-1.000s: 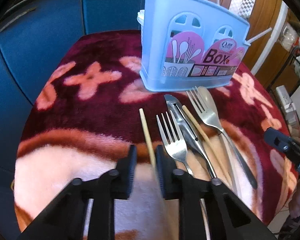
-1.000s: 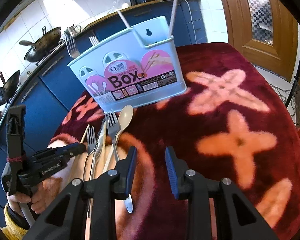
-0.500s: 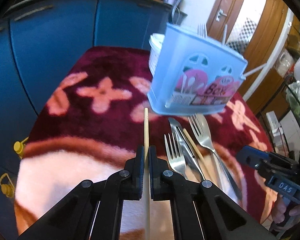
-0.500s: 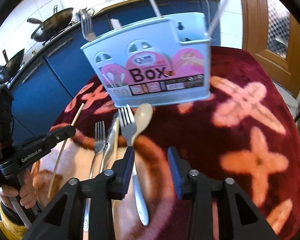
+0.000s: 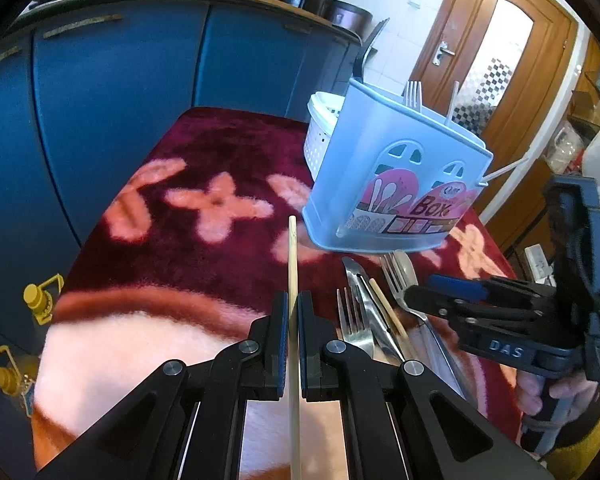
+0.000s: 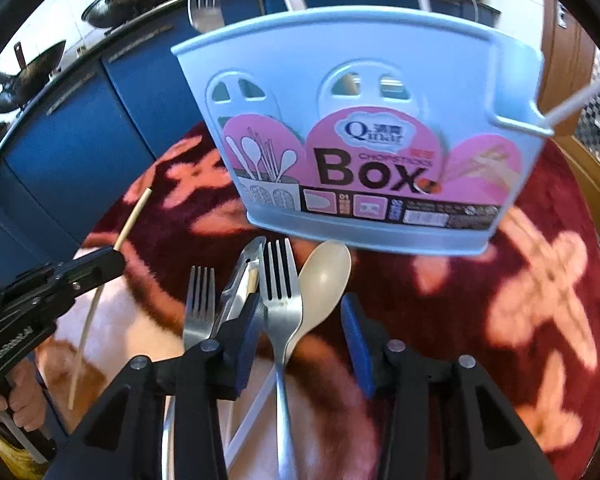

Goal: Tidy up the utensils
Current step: 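Close the left tool on the thin wooden chopstick, then close the right tool on a silver fork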

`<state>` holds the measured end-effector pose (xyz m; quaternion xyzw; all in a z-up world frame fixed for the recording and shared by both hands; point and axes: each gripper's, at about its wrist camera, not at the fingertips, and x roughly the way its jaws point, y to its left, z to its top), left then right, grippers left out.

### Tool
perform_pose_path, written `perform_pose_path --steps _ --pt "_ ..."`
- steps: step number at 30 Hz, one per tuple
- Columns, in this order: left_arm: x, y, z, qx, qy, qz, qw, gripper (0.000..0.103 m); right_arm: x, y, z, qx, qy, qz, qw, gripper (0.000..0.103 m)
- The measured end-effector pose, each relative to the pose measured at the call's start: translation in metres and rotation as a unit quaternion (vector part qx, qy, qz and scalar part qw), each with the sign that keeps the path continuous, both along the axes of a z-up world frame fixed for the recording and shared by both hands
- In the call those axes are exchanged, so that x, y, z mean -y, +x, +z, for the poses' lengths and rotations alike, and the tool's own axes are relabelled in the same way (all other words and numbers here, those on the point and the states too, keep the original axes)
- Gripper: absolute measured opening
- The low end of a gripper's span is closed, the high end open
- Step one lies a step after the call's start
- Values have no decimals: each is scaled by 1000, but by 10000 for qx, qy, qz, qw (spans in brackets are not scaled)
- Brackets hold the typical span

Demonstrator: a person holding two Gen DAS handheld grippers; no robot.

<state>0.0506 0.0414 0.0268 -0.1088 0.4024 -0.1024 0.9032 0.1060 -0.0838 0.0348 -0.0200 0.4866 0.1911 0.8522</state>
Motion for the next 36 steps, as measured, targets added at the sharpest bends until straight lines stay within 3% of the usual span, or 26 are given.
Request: perform_pose_path --steps 10,15,25,36 --pt "-2 2 -2 20 -134 -17 9999 4 -5 27 -8 -252 -30 261 9993 46" --pt "-1 3 -1 28 -150 -21 9999 4 -9 27 -9 -193 -173 332 9991 35" --pt "1 -2 7 129 -139 -18 9998 4 -4 8 0 -74 283 239 9993 30" --pt "5 -10 18 307 -209 -89 9993 4 29 -30 27 408 930 -96 9948 30"
